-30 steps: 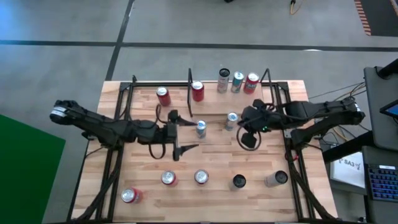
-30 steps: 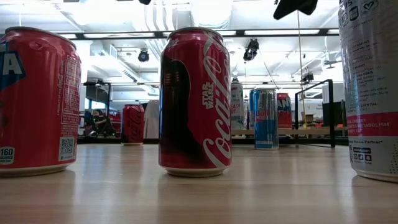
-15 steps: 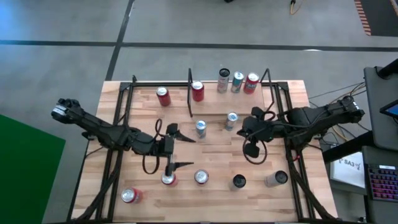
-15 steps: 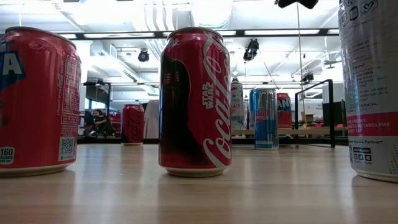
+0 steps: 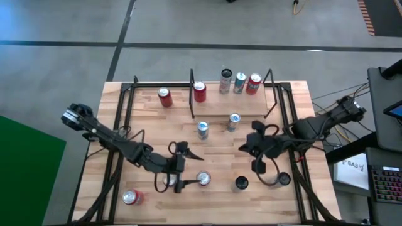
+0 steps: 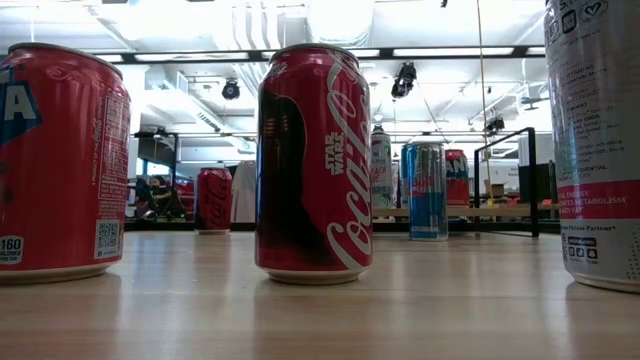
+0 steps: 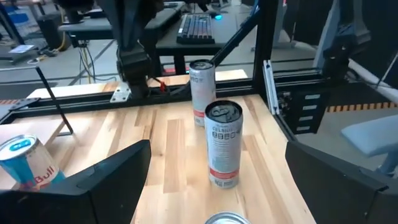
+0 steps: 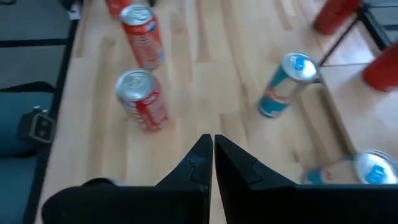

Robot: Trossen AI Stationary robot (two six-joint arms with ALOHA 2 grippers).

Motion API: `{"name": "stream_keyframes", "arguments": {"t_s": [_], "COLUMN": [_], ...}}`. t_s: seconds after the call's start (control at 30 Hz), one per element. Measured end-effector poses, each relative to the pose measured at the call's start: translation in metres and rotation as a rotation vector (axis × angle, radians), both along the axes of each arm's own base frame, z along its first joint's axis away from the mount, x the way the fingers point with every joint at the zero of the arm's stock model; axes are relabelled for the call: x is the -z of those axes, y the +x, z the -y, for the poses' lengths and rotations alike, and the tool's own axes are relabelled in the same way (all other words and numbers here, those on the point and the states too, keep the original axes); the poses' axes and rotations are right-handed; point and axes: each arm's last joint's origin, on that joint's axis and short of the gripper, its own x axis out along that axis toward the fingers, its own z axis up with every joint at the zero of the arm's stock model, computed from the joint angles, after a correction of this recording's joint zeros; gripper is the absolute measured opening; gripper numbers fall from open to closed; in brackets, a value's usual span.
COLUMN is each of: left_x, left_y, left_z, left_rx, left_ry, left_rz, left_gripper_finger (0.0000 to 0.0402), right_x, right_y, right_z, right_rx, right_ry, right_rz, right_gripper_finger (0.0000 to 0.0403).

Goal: Place canned beverage on shelf
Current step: Put the red and white soda can on the shelf

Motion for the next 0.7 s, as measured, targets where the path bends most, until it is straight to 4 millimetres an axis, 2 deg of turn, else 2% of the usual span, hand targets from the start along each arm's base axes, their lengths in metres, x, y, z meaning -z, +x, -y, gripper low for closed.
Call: {"name": "stream_keyframes", "arguments": {"t_s": [0.33, 0.57, 0.7], "left_x": [0.031, 0.054, 0.059], "left_y": [0.009, 0.016, 0.018], "left_z": [0.021, 0.03, 0.03], "left_rx": [-0.053, -0.107, -0.117], "left_ry": [-0.006, 0.007, -0.013], "left_rz": [-0.048, -0.076, -0.089], "left_gripper_finger": [0.0359, 0.0359, 0.0359], "right_x": [0.025, 0.04, 0.044], "right_y": [0.013, 0.018, 0.018], "right_z": [-0.034, -0.052, -0.057], "right_rx": [-0.08, -0.085, -0.091], "right_ry": [-0.034, -0.029, -0.027], "right_rz": [-0.078, -0.127, -0.137], "right_gripper_finger": [0.0009, 0.0009, 0.0009]}}
